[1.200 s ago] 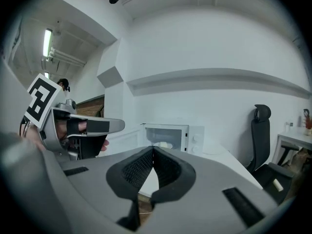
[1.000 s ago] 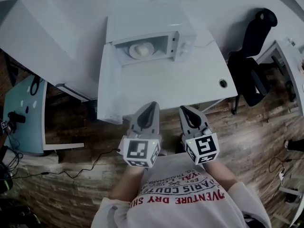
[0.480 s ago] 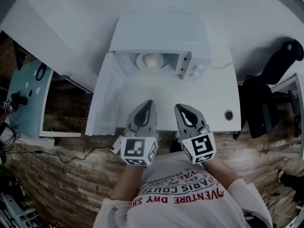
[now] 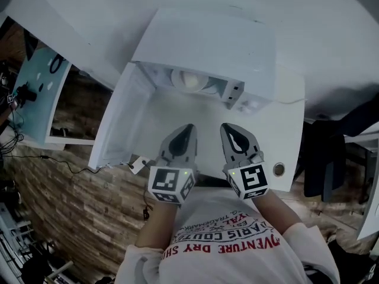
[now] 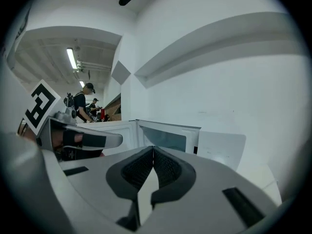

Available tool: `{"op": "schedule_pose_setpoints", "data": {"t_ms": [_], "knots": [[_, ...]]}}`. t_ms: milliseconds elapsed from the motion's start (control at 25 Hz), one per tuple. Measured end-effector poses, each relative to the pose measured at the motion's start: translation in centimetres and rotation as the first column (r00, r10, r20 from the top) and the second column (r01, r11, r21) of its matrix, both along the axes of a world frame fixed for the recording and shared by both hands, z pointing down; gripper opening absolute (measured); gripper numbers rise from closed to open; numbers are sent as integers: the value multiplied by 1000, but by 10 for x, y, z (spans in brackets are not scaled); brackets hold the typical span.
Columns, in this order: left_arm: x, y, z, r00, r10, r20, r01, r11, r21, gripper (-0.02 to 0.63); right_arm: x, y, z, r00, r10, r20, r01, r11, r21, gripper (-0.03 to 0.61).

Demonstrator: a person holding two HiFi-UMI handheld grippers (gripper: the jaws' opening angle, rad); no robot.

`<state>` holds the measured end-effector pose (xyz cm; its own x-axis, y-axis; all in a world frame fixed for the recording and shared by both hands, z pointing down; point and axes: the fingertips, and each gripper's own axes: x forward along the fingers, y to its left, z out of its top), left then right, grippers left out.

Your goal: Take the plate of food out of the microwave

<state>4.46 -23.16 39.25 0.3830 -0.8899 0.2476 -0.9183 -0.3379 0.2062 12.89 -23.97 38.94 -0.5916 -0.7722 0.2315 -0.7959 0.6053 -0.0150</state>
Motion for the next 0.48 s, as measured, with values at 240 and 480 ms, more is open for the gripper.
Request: {"op": "schedule_pose_setpoints", "data": {"t_ms": [240,480], "knots": [[-11,-34,23,999,-4,-47,2,999,-44,8,6,-40,17,997,79,-7,-79,997,-21,12],[-42,-71,57,991,-2,-131,-14,993,-121,9,-14,-64,47,993,109,-43,-112,990,-80,12]]}}
